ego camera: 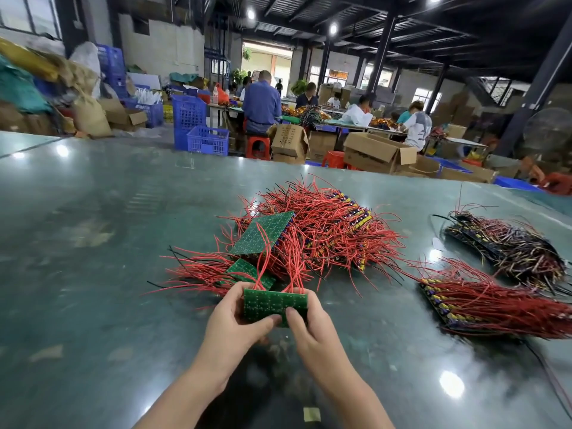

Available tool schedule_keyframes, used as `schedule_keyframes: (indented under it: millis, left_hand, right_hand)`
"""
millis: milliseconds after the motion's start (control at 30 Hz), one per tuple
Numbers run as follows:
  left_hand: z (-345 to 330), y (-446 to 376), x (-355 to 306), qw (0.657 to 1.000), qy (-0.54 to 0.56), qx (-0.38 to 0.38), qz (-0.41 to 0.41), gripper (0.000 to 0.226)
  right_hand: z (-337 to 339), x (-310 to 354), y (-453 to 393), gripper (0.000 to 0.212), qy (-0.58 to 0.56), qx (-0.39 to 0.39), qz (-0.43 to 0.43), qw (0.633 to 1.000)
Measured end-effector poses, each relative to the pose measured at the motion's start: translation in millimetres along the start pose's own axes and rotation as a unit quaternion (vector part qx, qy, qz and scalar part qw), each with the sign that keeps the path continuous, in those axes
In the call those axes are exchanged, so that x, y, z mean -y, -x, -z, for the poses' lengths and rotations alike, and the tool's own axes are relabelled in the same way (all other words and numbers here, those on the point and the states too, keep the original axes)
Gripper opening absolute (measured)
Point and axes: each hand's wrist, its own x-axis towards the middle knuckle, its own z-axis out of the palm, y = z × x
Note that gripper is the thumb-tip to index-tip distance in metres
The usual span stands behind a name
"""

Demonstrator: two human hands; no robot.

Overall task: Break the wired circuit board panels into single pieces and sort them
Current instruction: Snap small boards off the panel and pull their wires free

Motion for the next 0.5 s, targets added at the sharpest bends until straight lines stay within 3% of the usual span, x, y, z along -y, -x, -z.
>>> schedule_keyframes:
  millis: [500]
  left_hand:
    - [2.9, -1.6, 0.6, 1.000, -0.021, 0.012, 0.002, 0.031]
  right_hand:
    - [0.7, -1.1, -0.7, 0.020, 0.018, 0.010, -0.033, 0.999]
